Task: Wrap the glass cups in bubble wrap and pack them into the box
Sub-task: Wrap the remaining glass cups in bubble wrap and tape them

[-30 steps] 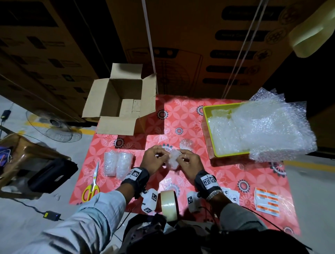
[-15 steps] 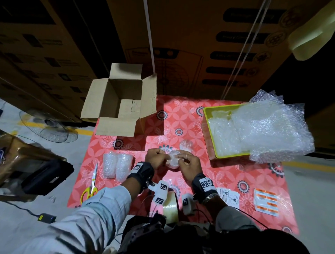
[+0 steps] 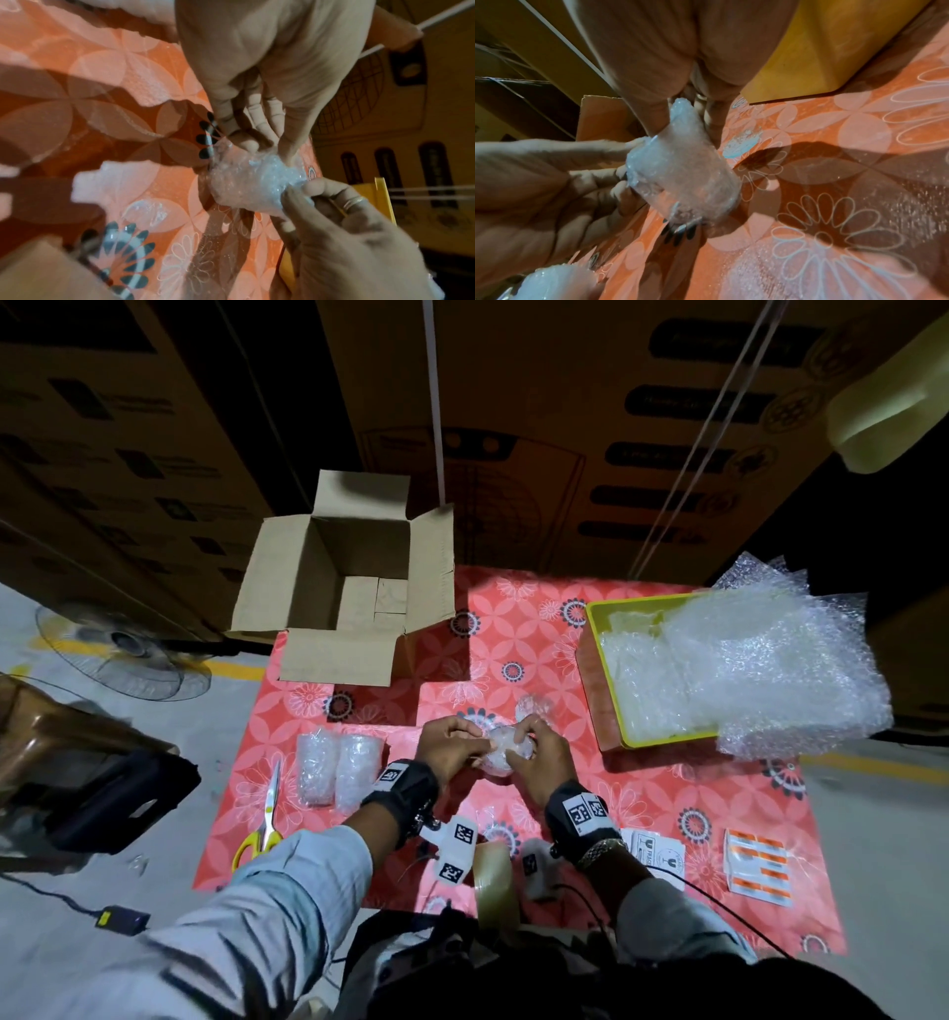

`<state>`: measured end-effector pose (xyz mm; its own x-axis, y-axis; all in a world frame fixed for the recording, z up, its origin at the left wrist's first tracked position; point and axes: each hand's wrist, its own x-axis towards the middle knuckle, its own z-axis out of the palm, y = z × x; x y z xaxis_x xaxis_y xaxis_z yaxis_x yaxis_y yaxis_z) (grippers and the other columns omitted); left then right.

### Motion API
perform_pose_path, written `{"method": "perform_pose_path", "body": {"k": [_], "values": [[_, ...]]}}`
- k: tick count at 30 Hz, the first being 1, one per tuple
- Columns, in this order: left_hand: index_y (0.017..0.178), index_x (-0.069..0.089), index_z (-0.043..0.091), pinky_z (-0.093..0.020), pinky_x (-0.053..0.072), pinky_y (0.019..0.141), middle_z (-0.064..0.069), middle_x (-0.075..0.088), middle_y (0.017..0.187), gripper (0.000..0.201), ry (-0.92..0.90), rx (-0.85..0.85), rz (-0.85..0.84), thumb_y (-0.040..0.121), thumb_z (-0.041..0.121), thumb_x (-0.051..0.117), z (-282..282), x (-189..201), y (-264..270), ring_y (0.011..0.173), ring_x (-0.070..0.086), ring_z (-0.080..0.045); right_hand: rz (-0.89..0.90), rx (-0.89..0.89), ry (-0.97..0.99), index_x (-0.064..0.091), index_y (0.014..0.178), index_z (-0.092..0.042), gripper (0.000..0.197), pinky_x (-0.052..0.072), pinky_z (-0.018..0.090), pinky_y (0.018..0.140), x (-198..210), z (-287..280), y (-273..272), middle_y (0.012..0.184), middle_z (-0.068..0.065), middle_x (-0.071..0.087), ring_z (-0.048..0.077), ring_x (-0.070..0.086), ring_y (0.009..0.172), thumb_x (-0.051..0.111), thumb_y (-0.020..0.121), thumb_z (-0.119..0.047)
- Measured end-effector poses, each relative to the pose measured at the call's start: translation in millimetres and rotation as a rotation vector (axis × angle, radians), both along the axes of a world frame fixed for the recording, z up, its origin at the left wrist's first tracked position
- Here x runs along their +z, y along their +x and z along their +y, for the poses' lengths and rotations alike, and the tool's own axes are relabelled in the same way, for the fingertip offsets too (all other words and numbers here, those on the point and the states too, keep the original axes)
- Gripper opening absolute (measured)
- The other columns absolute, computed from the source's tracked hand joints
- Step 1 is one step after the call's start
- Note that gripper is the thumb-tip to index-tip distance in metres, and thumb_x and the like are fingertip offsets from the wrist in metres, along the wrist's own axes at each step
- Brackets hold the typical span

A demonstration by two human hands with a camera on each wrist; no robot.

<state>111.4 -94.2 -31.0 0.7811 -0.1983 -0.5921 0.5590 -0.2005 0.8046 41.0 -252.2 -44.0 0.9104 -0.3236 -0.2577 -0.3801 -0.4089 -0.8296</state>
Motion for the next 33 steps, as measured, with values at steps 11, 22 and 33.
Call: {"method": "perform_pose_path", "body": {"k": [11,22,33], "values": [[0.063,0.063,0.016,-0.041,0.054,0.066,0.002,0.060,0.051,0.030,0.169,-0.232,-0.122,0.072,-0.004,0.083,-6,-8,12,0.057,0.060,-0.023,-0.090,-0.119,0.070,0.072,0.093,-0.015,0.032,0.052,0.014,0.084,13,-11,-14,0.106,0.002,0.067,0.010,0.067,0.097,0.061,0.082,0.012],[0.069,0.070,0.011,-0.035,0.058,0.069,-0.008,0.070,0.066,0.022,0.073,-0.186,-0.088,0.074,0.000,0.089,10,-8,9,0.063,0.066,-0.022,-0.064,-0.013,-0.131,0.075,0.085,-0.009,0.011,0.055,0.027,0.075,20,0,-10,0.089,-0.001,0.059,0.012,0.062,0.081,0.071,0.086,0.001],[0.070,0.065,0.015,-0.030,0.052,0.064,0.000,0.064,0.063,0.020,0.233,-0.277,-0.131,0.072,0.004,0.081,-7,-2,13,0.062,0.061,-0.019,0.020,0.070,-0.242,0.071,0.089,-0.010,0.009,0.056,0.033,0.090,21,10,-19,0.112,-0.003,0.045,0.023,0.063,0.104,0.064,0.094,-0.014]]}}
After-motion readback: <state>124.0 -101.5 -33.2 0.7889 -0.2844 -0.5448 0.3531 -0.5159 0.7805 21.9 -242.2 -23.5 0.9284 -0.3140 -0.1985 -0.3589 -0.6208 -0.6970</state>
